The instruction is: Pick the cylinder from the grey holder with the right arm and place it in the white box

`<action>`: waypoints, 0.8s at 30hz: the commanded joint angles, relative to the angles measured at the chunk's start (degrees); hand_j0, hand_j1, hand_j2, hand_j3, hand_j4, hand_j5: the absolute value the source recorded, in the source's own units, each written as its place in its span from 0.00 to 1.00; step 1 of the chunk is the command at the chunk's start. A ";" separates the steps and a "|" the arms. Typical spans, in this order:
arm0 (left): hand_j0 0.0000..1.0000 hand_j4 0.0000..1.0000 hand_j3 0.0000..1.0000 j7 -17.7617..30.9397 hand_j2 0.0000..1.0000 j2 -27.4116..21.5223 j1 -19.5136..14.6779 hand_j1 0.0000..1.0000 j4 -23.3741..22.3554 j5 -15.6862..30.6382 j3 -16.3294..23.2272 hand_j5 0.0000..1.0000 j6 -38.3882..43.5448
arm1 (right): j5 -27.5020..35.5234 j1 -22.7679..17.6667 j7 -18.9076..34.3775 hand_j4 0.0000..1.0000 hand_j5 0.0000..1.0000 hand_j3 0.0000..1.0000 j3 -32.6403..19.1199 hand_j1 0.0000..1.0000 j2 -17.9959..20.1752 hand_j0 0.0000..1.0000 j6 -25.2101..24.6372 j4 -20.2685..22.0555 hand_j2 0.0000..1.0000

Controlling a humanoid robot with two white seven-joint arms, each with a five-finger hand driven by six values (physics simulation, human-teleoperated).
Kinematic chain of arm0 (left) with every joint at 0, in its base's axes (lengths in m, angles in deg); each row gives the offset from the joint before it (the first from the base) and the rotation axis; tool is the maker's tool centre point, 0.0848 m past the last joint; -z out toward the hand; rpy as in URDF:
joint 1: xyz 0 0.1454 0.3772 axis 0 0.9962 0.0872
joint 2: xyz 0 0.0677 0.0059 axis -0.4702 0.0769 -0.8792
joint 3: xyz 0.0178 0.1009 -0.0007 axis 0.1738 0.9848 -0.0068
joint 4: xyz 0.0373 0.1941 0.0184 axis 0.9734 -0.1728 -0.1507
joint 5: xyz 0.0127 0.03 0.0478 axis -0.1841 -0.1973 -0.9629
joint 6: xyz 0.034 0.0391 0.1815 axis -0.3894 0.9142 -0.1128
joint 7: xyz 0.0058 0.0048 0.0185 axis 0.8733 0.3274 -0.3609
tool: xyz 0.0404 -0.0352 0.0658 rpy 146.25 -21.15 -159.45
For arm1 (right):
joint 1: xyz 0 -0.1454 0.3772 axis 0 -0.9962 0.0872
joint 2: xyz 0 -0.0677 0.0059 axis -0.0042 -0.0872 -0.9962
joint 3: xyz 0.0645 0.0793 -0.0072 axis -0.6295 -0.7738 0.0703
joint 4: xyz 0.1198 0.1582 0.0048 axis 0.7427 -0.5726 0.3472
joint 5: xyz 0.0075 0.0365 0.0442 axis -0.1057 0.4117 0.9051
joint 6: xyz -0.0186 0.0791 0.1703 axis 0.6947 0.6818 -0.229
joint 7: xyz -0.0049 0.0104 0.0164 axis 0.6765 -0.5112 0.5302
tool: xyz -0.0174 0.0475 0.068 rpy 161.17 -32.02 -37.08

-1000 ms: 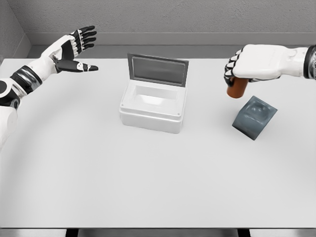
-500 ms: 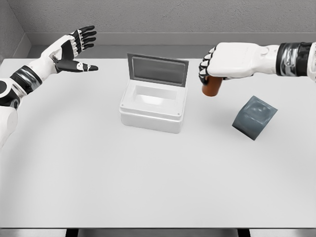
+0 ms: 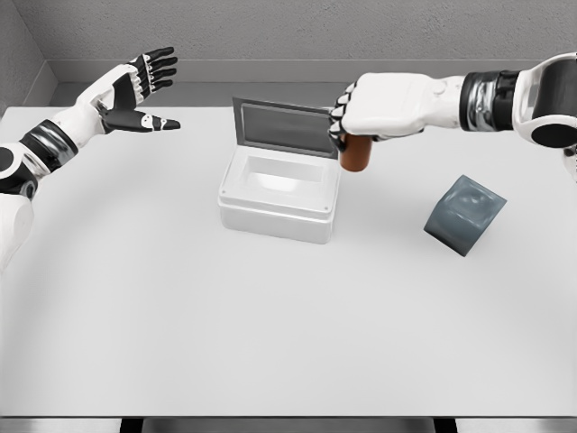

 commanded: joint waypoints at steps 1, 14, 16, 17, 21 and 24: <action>1.00 1.00 1.00 0.00 1.00 0.00 0.00 1.00 0.06 0.34 -0.06 1.00 0.01 | -1.06 0.00 -0.02 0.46 0.46 0.46 0.33 0.46 -2.01 0.46 -0.15 -2.31 0.46; 1.00 1.00 1.00 0.00 1.00 0.00 0.00 1.00 0.06 0.34 -0.06 1.00 0.01 | -2.82 0.88 -0.02 0.46 0.46 0.46 1.56 0.46 -6.76 0.46 -0.15 -6.10 0.46; 1.00 1.00 1.00 0.00 1.00 0.00 0.00 1.00 0.06 0.34 -0.06 1.00 0.01 | -2.82 0.97 -0.02 0.46 0.46 0.46 1.56 0.46 -6.85 0.46 -0.15 -6.10 0.46; 1.00 1.00 1.00 0.00 1.00 0.00 0.00 1.00 0.06 0.34 -0.06 1.00 0.01 | -2.90 0.88 -0.02 0.46 0.46 0.46 1.56 0.46 -7.55 0.46 -0.15 -6.10 0.46; 1.00 1.00 1.00 0.00 1.00 0.00 0.00 1.00 0.06 0.34 -0.06 1.00 0.01 | -3.08 1.05 -0.02 0.46 0.46 0.46 2.26 0.46 -7.99 0.46 -0.15 -5.74 0.46; 1.00 1.00 1.00 0.00 1.00 0.00 0.00 1.00 0.06 0.34 -0.06 1.00 0.01 | -3.08 1.32 -0.02 0.46 0.46 0.46 2.52 0.46 -8.17 0.46 -0.15 -5.22 0.46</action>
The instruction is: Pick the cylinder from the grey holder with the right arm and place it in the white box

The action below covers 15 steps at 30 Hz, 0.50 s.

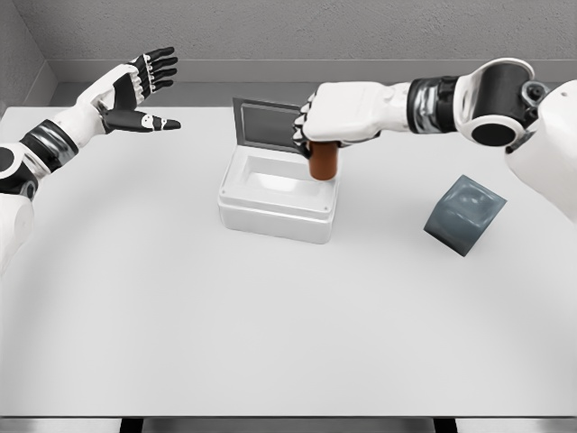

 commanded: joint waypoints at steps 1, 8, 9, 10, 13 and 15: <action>1.00 1.00 1.00 0.00 1.00 -0.03 0.00 1.00 0.05 0.34 -0.05 1.00 0.01 | 0.17 0.17 -0.03 0.46 0.46 0.46 0.13 0.46 -0.86 0.46 -0.16 0.13 0.46; 1.00 1.00 1.00 0.00 1.00 -0.03 0.00 1.00 0.05 0.34 -0.05 1.00 0.01 | 0.17 0.62 -0.03 0.47 0.47 0.47 0.39 0.47 -1.39 0.47 -0.16 -0.14 0.47; 1.00 1.00 1.00 0.00 1.00 -0.03 0.00 1.00 0.05 0.34 -0.05 1.00 0.01 | 0.17 0.62 -0.03 0.49 0.49 0.49 0.39 0.49 -1.39 0.49 -0.16 -0.14 0.49; 1.00 1.00 1.00 0.00 1.00 -0.03 0.00 1.00 0.05 0.34 -0.05 1.00 0.01 | 0.17 0.62 -0.03 0.66 0.66 0.66 0.39 0.66 -1.39 0.66 -0.16 -0.14 0.66; 1.00 1.00 1.00 0.00 1.00 -0.03 0.00 1.00 0.05 0.34 -0.05 1.00 0.01 | -0.53 0.44 -0.03 1.00 1.00 1.00 0.39 1.00 -1.47 1.00 -0.16 0.13 1.00; 1.00 1.00 1.00 0.00 1.00 -0.03 0.00 1.00 0.05 0.34 -0.05 1.00 0.01 | -0.62 0.44 -0.03 1.00 1.00 1.00 0.31 1.00 -2.09 1.00 -0.16 0.13 1.00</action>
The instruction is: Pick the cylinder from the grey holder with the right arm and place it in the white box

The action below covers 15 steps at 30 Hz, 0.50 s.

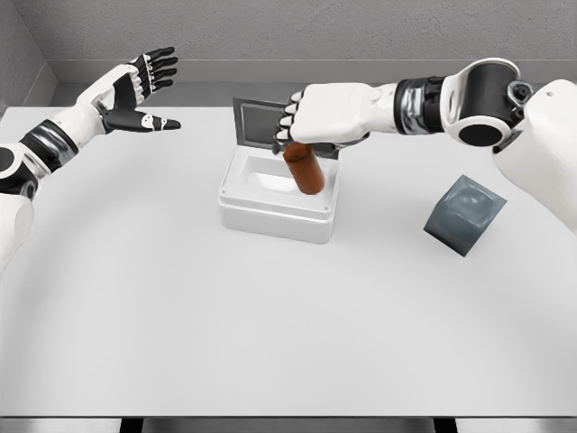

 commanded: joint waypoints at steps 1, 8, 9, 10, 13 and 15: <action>1.00 1.00 1.00 0.00 1.00 -0.03 0.00 1.00 0.05 0.34 -0.05 1.00 0.01 | -0.03 0.00 -0.02 1.00 1.00 1.00 -0.17 1.00 -0.35 1.00 -0.15 0.04 1.00; 1.00 1.00 1.00 0.00 1.00 0.76 -0.09 1.00 0.14 0.34 0.04 1.00 0.01 | 0.76 -2.02 -0.02 1.00 1.00 1.00 -4.74 1.00 6.85 1.00 -0.15 11.72 1.00; 1.00 1.00 1.00 0.00 1.00 1.20 -0.09 1.00 0.32 0.34 0.30 1.00 0.01 | 1.46 -3.60 -0.02 1.00 1.00 1.00 -6.85 1.00 10.10 1.00 -0.15 15.50 1.00; 1.00 1.00 1.00 0.00 1.00 1.38 -0.09 1.00 0.40 0.34 1.00 1.00 0.01 | 3.57 -5.62 -0.02 1.00 1.00 1.00 -9.22 1.00 13.43 1.00 -0.15 19.01 1.00; 1.00 1.00 1.00 0.00 1.00 3.31 -0.26 1.00 0.49 0.25 2.14 1.00 0.01 | 10.08 -9.14 -0.02 1.00 1.00 1.00 -14.06 1.00 19.77 1.00 -0.15 20.17 1.00; 1.00 1.00 1.00 0.00 1.00 3.93 -0.35 1.00 0.41 0.25 2.93 1.00 0.10 | 17.63 -10.37 -0.02 1.00 1.00 1.00 -14.58 1.00 22.32 1.00 -0.15 20.17 1.00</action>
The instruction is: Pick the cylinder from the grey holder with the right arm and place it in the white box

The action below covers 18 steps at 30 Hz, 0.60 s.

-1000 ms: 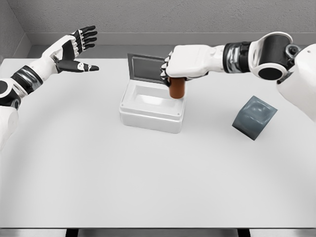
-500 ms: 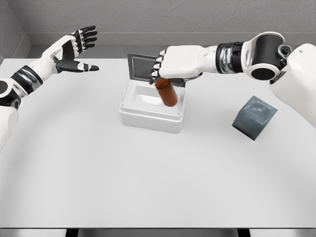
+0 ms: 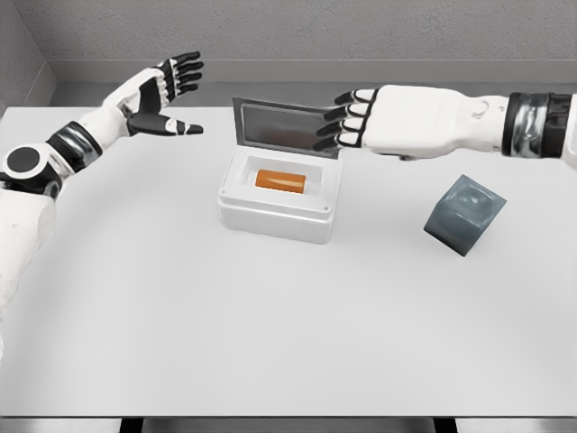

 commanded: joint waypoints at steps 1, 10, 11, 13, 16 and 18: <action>1.00 1.00 1.00 0.00 1.00 1.47 -0.09 1.00 -0.12 0.30 0.87 1.00 0.07 | 11.84 -0.97 -0.04 1.00 1.00 1.00 -3.79 1.00 5.55 1.00 -0.19 1.47 1.00; 1.00 1.00 1.00 0.00 1.00 3.05 -0.79 1.00 0.49 0.30 2.81 1.00 0.07 | 31.47 -25.76 -0.04 1.00 1.00 1.00 -21.29 1.00 2.66 1.00 -0.19 1.47 1.00; 1.00 1.00 1.00 0.00 1.00 3.05 -0.79 1.00 0.58 0.30 2.98 1.00 0.07 | 31.55 -26.99 -0.04 1.00 1.00 1.00 -21.82 1.00 1.34 1.00 -0.19 1.39 1.00; 1.00 1.00 1.00 0.00 1.00 3.14 -0.97 1.00 0.49 0.30 3.25 1.00 -0.02 | 31.20 -32.35 -0.04 1.00 1.00 1.00 -25.95 1.00 -2.53 1.00 -0.19 1.39 1.00; 1.00 1.00 1.00 0.00 1.00 3.41 -0.88 1.00 1.02 0.30 3.25 1.00 -0.02 | 30.85 -34.29 -0.04 1.00 1.00 1.00 -27.53 1.00 -3.41 1.00 -0.19 1.03 1.00; 1.00 1.00 1.00 0.00 1.00 3.41 -0.53 1.00 2.33 0.30 3.60 1.00 -0.02 | 30.94 -34.99 -0.04 1.00 1.00 1.00 -27.53 1.00 -3.59 1.00 -0.19 1.03 1.00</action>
